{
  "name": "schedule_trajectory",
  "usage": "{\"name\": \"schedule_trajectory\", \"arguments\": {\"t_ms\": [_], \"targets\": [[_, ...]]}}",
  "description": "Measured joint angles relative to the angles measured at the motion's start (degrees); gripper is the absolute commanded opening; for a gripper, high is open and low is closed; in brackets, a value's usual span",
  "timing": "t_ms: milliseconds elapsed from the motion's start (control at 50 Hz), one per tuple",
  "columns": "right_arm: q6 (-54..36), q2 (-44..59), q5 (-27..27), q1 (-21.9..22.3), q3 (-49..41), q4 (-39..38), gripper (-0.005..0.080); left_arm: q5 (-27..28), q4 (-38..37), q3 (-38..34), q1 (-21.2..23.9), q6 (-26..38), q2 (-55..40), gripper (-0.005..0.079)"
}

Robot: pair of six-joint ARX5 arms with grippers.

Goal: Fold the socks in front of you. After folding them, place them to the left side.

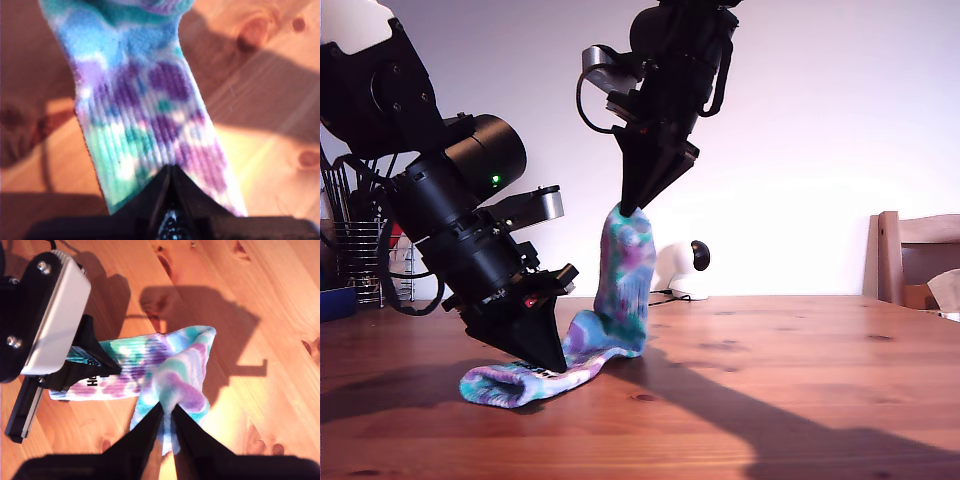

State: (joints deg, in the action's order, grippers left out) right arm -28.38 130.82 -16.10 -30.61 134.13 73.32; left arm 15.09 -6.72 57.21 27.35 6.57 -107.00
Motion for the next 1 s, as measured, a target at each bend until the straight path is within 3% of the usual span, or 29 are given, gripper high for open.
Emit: {"name": "schedule_trajectory", "arguments": {"t_ms": [660,1000], "targets": [[0.0,0.0,-2.0,0.0,0.0,3.5,-0.0013,-0.1,9.7,0.0,0.4,-0.1,-3.0,-0.0019],[0.0,0.0,-4.1,-4.6,0.0,4.3,-0.0013,0.2,12.1,0.4,0.6,-0.3,-4.3,-0.0019]]}}
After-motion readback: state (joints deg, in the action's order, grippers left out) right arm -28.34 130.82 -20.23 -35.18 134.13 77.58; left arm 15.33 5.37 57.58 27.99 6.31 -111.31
